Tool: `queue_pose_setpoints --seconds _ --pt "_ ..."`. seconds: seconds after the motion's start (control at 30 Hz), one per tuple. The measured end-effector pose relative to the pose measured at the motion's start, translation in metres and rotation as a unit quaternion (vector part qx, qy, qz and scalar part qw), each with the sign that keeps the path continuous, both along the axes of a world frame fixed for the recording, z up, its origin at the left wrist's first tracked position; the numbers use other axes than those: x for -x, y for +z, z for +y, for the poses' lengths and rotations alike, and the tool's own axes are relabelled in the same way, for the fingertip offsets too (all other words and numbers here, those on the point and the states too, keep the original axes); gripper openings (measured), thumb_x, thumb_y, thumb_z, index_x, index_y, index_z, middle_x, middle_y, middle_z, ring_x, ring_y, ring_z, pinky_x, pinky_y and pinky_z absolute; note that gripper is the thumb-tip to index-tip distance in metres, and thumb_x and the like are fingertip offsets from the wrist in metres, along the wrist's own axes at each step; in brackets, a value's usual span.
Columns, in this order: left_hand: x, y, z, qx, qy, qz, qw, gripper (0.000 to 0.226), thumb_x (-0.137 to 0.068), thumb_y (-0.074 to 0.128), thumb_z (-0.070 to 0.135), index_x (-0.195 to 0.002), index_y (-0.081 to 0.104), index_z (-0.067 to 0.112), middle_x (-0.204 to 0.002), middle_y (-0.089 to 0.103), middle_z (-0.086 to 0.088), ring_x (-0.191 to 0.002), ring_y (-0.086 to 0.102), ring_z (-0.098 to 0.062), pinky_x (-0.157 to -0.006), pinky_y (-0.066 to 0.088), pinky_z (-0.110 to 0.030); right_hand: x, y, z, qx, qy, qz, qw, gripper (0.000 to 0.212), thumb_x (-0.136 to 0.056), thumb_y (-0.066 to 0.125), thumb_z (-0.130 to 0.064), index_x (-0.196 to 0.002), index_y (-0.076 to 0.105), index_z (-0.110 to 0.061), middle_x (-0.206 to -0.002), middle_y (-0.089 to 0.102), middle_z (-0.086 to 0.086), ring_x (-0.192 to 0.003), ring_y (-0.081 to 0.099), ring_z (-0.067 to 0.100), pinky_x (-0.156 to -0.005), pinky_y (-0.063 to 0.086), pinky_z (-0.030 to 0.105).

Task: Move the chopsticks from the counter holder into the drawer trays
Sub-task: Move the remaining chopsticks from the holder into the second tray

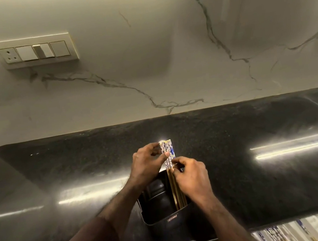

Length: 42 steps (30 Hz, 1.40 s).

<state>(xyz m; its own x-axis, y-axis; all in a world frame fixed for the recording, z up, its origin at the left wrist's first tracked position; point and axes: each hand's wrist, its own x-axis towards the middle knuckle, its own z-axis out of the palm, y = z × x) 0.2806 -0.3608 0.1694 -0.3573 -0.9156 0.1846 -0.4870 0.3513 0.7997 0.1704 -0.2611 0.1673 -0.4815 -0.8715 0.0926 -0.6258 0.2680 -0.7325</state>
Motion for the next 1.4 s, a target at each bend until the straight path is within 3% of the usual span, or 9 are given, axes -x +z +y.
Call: queue_pose_setpoints --seconds 0.17,0.37,0.53,0.7,0.9,1.0,1.1,1.27,1.4 --pt "-0.004 -0.012 -0.004 -0.078 -0.019 0.056 0.995 0.017 -0.076 0.082 0.026 -0.093 0.077 0.024 -0.075 0.076 0.009 -0.072 0.071 0.000 -0.074 0.059 -0.027 -0.006 -0.005 -0.008 -0.002 -0.010 0.010 1.000 0.025 -0.090 0.065 -0.025 -0.114 0.070 -0.028 -0.100 0.074 -0.008 -0.090 0.067 0.005 -0.081 0.050 0.018" --pt "-0.009 -0.015 -0.006 -0.131 -0.035 0.102 0.985 0.011 -0.078 0.081 0.019 -0.088 0.079 0.018 -0.076 0.077 0.002 -0.077 0.074 -0.013 -0.079 0.059 -0.043 -0.010 -0.010 -0.013 0.003 -0.017 0.019 1.000 0.014 -0.089 0.067 -0.026 -0.101 0.072 -0.028 -0.091 0.073 -0.012 -0.073 0.060 -0.005 -0.067 0.040 0.003" --pt "-0.007 -0.015 -0.006 -0.149 -0.034 0.119 0.981 0.009 -0.079 0.079 0.014 -0.088 0.079 0.015 -0.080 0.078 0.001 -0.081 0.074 -0.017 -0.082 0.058 -0.045 -0.009 -0.011 -0.015 0.001 -0.011 0.017 1.000 0.008 -0.088 0.067 -0.027 -0.095 0.072 -0.026 -0.086 0.072 -0.010 -0.077 0.064 0.001 -0.073 0.052 0.020" --pt "-0.006 -0.014 -0.004 -0.180 -0.034 0.168 0.969 0.009 -0.081 0.075 0.005 -0.089 0.077 0.008 -0.084 0.078 -0.007 -0.085 0.074 -0.025 -0.086 0.057 -0.048 -0.008 -0.013 -0.016 0.012 -0.005 0.017 1.000 0.008 -0.088 0.068 -0.030 -0.094 0.072 -0.027 -0.084 0.072 -0.012 -0.074 0.063 -0.002 -0.069 0.048 0.013" --pt "-0.010 -0.008 -0.006 -0.213 -0.064 0.222 0.949 0.010 -0.082 0.074 0.004 -0.090 0.075 0.010 -0.085 0.077 -0.011 -0.083 0.075 -0.028 -0.081 0.059 -0.042 -0.008 -0.010 -0.016 -0.009 0.027 -0.014 1.000 0.020 -0.089 0.067 -0.032 -0.109 0.070 -0.029 -0.089 0.073 -0.010 -0.081 0.067 0.002 -0.079 0.057 0.027" --pt "-0.013 -0.005 -0.006 -0.236 -0.076 0.255 0.935 0.010 -0.082 0.073 0.002 -0.090 0.074 0.007 -0.085 0.077 -0.014 -0.078 0.075 -0.025 -0.068 0.059 -0.029 -0.011 -0.013 -0.015 -0.054 0.060 -0.027 0.996 0.013 -0.088 0.067 -0.027 -0.102 0.069 -0.027 -0.087 0.070 -0.009 -0.080 0.066 0.004 -0.078 0.058 0.031" --pt "-0.015 -0.004 -0.005 -0.243 -0.077 0.271 0.928 0.011 -0.081 0.073 -0.001 -0.092 0.073 0.002 -0.085 0.076 -0.017 -0.075 0.074 -0.024 -0.066 0.059 -0.028 -0.014 -0.015 -0.014 -0.072 0.077 -0.061 0.993 0.017 -0.087 0.067 -0.022 -0.103 0.066 -0.027 -0.089 0.070 -0.006 -0.083 0.067 0.007 -0.080 0.058 0.034" --pt "-0.021 0.003 -0.004 -0.252 -0.089 0.302 0.915 0.016 -0.075 0.075 0.002 -0.091 0.073 0.003 -0.087 0.076 -0.017 -0.074 0.074 -0.024 -0.067 0.060 -0.032 -0.012 -0.012 -0.017 -0.086 0.096 -0.087 0.988 0.036 -0.087 0.070 -0.020 -0.121 0.061 -0.028 -0.100 0.070 -0.008 -0.090 0.066 0.004 -0.077 0.054 0.020" --pt "-0.024 0.020 -0.008 -0.237 -0.093 0.311 0.916 0.018 -0.068 0.077 0.013 -0.086 0.075 0.011 -0.088 0.077 -0.015 -0.077 0.075 -0.024 -0.070 0.062 -0.033 -0.008 -0.009 -0.017 -0.122 0.127 -0.142 0.974 0.019 -0.087 0.072 -0.020 -0.105 0.068 -0.023 -0.096 0.072 -0.007 -0.087 0.068 0.003 -0.070 0.052 0.015"
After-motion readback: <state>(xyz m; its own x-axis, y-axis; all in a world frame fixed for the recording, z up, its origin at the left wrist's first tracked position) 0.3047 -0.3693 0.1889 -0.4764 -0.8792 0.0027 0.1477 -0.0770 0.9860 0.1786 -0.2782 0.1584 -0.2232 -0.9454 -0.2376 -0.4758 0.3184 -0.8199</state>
